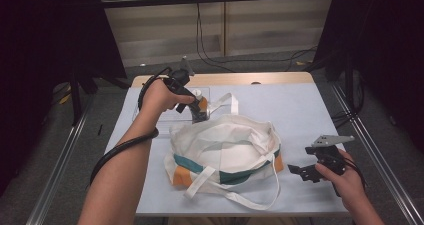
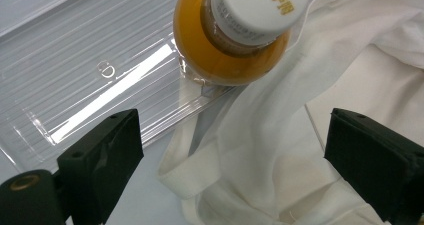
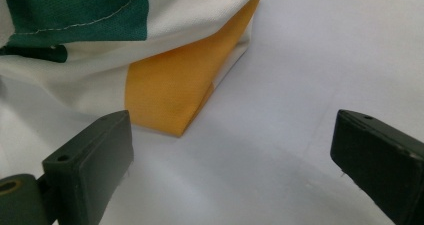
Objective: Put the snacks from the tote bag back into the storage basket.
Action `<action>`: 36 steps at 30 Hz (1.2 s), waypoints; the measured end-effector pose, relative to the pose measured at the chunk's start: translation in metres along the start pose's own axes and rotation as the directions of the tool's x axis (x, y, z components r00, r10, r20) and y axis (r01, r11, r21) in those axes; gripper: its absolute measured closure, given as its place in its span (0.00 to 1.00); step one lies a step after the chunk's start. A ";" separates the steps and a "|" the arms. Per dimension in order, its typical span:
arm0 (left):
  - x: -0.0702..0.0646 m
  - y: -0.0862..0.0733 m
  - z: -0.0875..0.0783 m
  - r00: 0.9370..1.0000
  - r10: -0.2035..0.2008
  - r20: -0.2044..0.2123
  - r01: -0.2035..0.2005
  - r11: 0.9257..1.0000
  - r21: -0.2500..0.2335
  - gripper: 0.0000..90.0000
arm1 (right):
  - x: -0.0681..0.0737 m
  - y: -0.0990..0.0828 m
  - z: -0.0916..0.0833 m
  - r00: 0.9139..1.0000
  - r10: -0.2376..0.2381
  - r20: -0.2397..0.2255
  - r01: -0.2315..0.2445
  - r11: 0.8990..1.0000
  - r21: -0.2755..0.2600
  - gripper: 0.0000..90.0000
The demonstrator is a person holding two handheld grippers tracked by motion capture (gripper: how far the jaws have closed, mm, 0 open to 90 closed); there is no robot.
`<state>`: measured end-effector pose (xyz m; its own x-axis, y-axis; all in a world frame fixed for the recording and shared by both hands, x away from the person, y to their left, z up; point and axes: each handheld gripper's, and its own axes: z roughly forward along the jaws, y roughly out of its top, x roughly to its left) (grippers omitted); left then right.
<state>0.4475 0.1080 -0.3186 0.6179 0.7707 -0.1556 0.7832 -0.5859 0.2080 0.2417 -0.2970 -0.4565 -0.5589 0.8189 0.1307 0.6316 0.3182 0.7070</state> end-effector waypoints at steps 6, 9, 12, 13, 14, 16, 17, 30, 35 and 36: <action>-0.001 -0.006 -0.002 1.000 0.003 0.004 -0.003 1.000 0.003 0.09 | 0.001 0.002 0.000 1.000 -0.006 0.001 0.006 1.000 -0.005 0.04; -0.001 -0.009 -0.002 1.000 0.001 0.004 -0.001 1.000 0.001 0.09 | 0.001 0.003 0.001 1.000 -0.012 -0.002 0.012 1.000 -0.006 0.04; -0.001 -0.012 -0.002 1.000 0.000 0.010 0.000 1.000 -0.001 0.09 | 0.002 0.004 0.002 1.000 -0.014 -0.003 0.014 1.000 -0.005 0.04; -0.001 -0.013 -0.002 1.000 0.002 0.008 -0.002 1.000 0.003 0.09 | 0.002 0.004 0.002 1.000 -0.015 -0.003 0.015 1.000 -0.005 0.04; -0.001 -0.014 -0.003 1.000 0.006 0.011 -0.006 1.000 0.003 0.09 | 0.002 0.005 0.002 1.000 -0.012 -0.004 0.012 1.000 -0.002 0.04; -0.001 -0.016 -0.003 1.000 0.005 0.008 -0.005 1.000 -0.002 0.09 | 0.002 0.005 0.003 1.000 -0.020 -0.006 0.020 1.000 -0.005 0.04; -0.001 -0.017 -0.003 1.000 0.003 0.010 -0.003 1.000 0.003 0.09 | 0.002 0.005 0.003 1.000 -0.024 -0.006 0.024 1.000 -0.005 0.04; 0.000 -0.035 -0.007 1.000 0.013 0.013 -0.013 1.000 -0.014 0.09 | 0.005 0.008 0.005 1.000 -0.028 -0.010 0.028 1.000 -0.003 0.04; 0.000 -0.042 -0.008 1.000 0.013 0.010 -0.012 1.000 -0.027 0.09 | 0.006 0.008 0.006 0.999 -0.032 -0.010 0.032 0.999 -0.002 0.04; 0.000 -0.044 -0.008 1.000 0.011 0.011 -0.011 0.999 -0.031 0.09 | 0.006 0.008 0.006 0.999 -0.033 -0.010 0.033 0.999 -0.001 0.04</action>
<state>0.4131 0.1358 -0.3202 0.6274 0.7612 -0.1639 0.7738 -0.5862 0.2399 0.2463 -0.2867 -0.4542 -0.5850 0.8029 0.1143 0.6123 0.3449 0.7114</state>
